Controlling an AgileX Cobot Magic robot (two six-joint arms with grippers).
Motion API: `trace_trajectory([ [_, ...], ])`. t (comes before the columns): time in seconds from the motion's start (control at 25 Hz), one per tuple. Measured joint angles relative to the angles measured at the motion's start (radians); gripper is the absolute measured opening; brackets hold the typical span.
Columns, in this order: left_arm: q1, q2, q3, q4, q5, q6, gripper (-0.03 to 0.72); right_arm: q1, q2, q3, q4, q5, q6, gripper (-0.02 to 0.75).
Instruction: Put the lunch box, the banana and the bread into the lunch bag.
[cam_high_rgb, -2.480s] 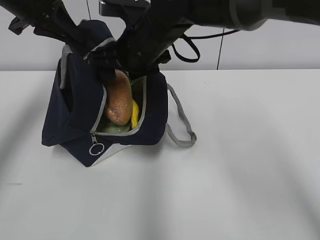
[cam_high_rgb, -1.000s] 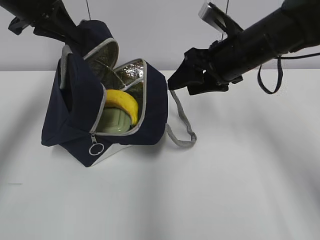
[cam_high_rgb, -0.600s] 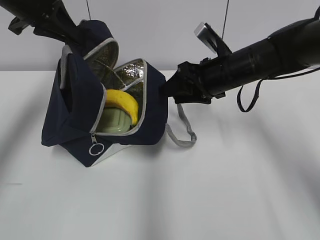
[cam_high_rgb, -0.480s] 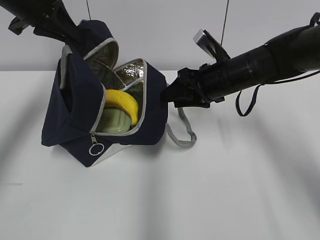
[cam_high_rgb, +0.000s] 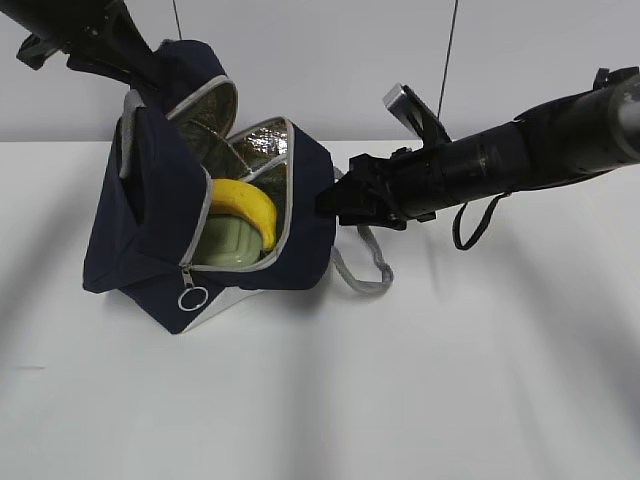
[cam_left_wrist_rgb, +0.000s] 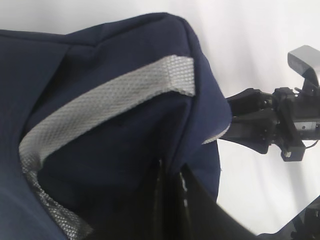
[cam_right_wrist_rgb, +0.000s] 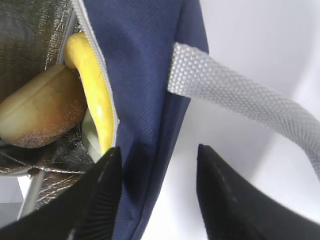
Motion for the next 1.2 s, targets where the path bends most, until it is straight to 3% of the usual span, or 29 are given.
trace_trajectory([
  [0.28,0.000,0.000,0.000,0.000,0.000,0.000,-0.016,0.000,0.005,0.000,0.073,0.022,-0.061,0.295],
  [0.8,0.000,0.000,0.000,0.000,0.000,0.002,-0.016,0.000,0.062,-0.059,0.096,0.056,-0.053,0.268],
  [1.2,0.000,0.000,0.000,0.000,0.000,0.002,-0.016,0.000,0.079,-0.089,0.093,0.106,-0.042,0.013],
])
